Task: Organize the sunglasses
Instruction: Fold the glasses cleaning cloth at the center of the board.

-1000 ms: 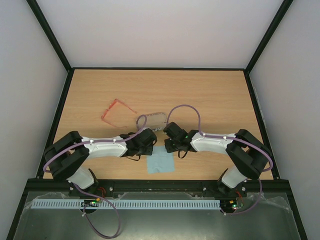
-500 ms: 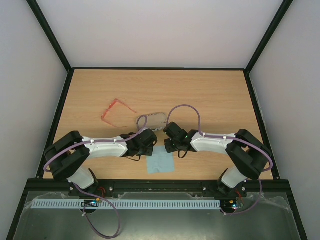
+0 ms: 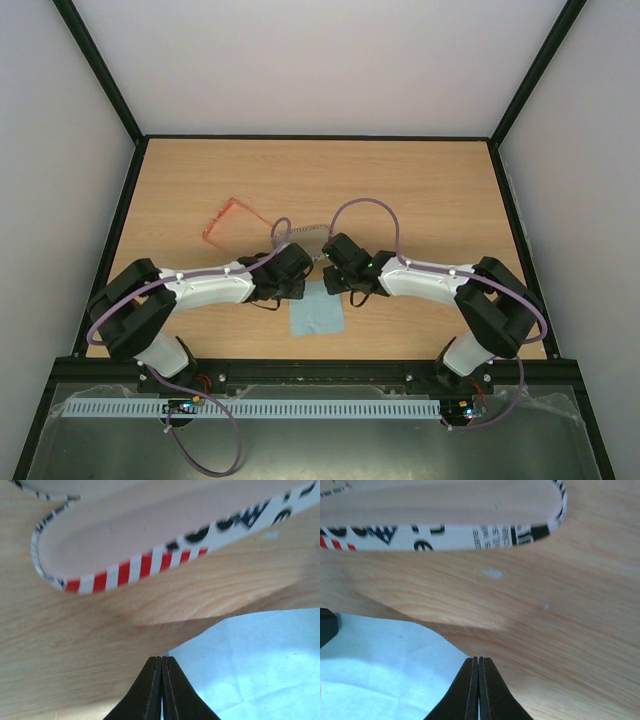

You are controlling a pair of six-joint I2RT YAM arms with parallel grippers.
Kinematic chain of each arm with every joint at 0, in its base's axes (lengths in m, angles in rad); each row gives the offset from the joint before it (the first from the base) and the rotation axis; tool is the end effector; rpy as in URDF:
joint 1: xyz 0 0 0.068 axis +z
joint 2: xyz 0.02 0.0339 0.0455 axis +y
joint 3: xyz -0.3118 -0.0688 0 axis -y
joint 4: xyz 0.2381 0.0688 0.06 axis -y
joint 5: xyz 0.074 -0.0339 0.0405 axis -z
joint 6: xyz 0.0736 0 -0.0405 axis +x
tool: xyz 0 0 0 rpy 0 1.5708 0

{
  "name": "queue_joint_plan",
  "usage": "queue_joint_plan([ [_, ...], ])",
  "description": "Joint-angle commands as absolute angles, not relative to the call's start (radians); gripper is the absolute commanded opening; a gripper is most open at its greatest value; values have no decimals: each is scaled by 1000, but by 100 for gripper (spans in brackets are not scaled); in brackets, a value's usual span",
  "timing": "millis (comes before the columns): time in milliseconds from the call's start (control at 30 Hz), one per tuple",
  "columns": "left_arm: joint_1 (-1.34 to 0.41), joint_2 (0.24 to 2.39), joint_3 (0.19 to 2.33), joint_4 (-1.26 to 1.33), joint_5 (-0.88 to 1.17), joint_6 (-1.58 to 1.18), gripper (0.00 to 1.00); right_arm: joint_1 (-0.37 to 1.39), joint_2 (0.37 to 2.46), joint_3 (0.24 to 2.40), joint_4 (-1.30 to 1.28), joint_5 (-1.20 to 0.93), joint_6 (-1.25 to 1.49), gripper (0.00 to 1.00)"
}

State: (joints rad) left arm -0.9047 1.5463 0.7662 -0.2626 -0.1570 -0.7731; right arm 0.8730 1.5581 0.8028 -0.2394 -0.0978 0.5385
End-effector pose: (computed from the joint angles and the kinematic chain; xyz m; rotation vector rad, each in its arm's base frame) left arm 0.1930 -0.2270 0.1737 0.1179 2.6454 -0.3933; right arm 0.1942 0.2427 0.1823 -0.4877 2.6538 0.6190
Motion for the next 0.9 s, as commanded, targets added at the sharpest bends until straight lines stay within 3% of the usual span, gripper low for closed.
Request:
queue_joint_plan([
  [0,-883,1566,821,-279,-175,-717,2,847,1576,861,-275,-67,512,1],
  [867,-874,1370,767,-296,-145,-657,2,832,1345,767,-298,-144,462,2],
])
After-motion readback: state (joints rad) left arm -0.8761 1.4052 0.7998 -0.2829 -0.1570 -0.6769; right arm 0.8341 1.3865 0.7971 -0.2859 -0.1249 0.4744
